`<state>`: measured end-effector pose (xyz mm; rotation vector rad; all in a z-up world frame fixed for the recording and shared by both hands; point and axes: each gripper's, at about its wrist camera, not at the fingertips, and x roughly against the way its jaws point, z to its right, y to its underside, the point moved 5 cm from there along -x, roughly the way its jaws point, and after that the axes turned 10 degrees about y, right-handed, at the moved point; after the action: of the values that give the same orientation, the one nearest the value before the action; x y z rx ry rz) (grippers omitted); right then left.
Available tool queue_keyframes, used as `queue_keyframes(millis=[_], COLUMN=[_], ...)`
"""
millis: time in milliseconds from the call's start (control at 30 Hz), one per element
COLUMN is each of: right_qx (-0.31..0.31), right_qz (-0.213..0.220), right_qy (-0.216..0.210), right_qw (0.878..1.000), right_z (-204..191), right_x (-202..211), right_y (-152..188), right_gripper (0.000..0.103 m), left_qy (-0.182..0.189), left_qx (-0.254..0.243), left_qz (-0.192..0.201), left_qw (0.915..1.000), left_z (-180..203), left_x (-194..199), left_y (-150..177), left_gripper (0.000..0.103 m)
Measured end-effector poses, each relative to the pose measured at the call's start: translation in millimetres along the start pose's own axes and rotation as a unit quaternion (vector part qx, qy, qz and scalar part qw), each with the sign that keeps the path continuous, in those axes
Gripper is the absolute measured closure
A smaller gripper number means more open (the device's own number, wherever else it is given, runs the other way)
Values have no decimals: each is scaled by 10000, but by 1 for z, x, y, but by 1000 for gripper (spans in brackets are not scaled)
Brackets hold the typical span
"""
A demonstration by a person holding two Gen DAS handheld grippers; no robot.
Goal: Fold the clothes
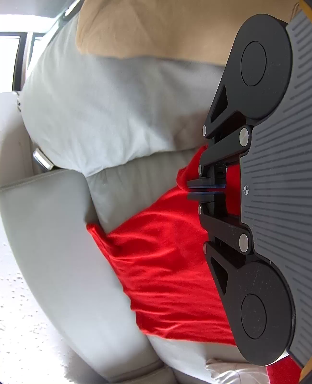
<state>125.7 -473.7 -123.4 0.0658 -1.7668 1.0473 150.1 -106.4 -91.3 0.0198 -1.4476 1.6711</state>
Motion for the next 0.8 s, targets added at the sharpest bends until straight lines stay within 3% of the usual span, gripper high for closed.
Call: queue_keyframes(millis=[67,100,133,233,300,367,433,467,567,633,667,733,800], right_qx=[167,216,220,160,273,552,887,1062,1704,2051,2028,1657,1376], right_qz=[-139,-225,-226,-38,-54,-191,-368,-435,-233,-75,-131,-451,-661], right_qy=[-56,-30,-52,-256,-422,-471,-481,-473,-168,391,599,822,850], right_qw=[9997,9995,9995,9995,9987,9972,9942,9923,9850,9779,9773,9817,9846], right_z=[-8,-10,-9,4,17,25,30,28,20,24,31,51,63], right_x=[-10,-12,-8,21,39,48,52,50,41,26,21,16,27], right_y=[1,0,1,7,15,25,36,42,60,70,74,80,80], right_gripper=[82,63,52,43,41,45,83,89,90,87,87,103,103], left_qy=[-313,-485,-616,-897,-978,-688,-288,-150,-162,-329,-369,-363,-337], left_qx=[109,203,272,378,386,280,72,-46,-143,-6,16,-26,-16], left_qz=[-444,-624,-699,-440,-144,49,14,-79,-600,-958,-1066,-1123,-1099], left_qw=[9985,9967,9953,9943,9944,9972,9996,9998,9980,9949,9936,9930,9934], left_z=[-13,-18,-23,-35,-39,-33,-19,-12,-4,-9,-10,-9,-7], left_x=[-20,-26,-28,-10,4,9,2,-5,-33,-49,-52,-46,-37], left_y=[9,14,18,21,16,12,12,13,26,36,38,35,31], left_gripper=[102,101,97,80,81,92,96,96,95,94,94,93,94])
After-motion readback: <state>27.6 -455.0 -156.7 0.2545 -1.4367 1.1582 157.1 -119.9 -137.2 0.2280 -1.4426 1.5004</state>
